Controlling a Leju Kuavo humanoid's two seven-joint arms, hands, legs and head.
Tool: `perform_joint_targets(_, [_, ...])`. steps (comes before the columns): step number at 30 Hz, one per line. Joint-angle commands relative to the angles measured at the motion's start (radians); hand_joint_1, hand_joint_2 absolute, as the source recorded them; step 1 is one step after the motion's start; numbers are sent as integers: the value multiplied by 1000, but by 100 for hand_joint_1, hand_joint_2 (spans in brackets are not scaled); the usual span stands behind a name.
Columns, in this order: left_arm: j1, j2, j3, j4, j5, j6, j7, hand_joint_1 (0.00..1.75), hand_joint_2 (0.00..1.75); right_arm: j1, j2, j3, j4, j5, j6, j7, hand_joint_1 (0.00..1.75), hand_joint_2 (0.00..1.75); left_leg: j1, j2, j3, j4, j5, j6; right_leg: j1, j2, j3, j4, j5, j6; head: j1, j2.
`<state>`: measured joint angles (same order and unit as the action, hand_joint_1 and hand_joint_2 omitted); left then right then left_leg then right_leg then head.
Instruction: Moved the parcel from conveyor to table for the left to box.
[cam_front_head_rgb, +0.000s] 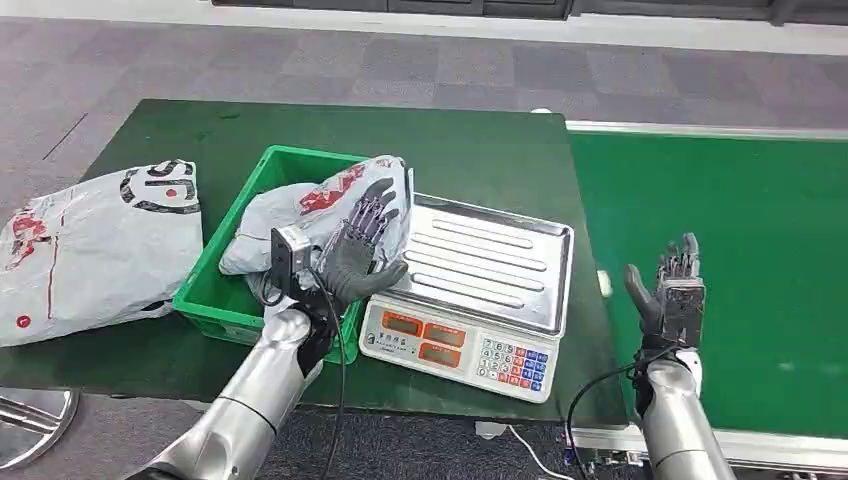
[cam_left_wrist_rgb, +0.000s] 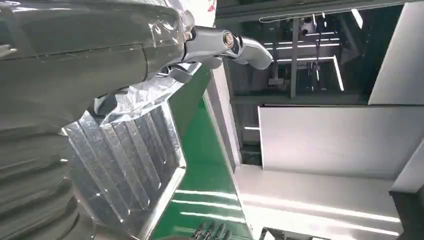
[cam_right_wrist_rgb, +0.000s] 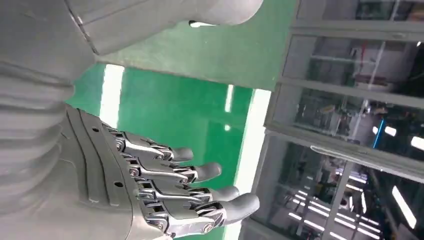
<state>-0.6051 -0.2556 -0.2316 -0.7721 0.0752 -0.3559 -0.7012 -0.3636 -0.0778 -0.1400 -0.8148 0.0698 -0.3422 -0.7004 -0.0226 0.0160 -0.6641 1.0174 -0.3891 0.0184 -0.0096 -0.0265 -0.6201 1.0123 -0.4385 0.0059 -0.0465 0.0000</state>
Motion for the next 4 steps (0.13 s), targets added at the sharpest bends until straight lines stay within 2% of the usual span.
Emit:
perform_joint_targets(1, [-70, 28, -33, 143, -7, 30, 3, 0, 175, -77, 11, 6, 116, -22, -13, 2, 0, 175, 2, 1, 2, 0, -1, -4, 1, 5, 2, -1, 0, -1, 0, 0])
perform_joint_targets(4, [-64, 39, -39, 113, -19, 41, 3, 0, 175, -92, 15, 27, 128, -21, -10, 2, 0, 175, 1, 2, 2, 0, -1, -2, 1, 4, 1, 0, 0, 0, 0, 0])
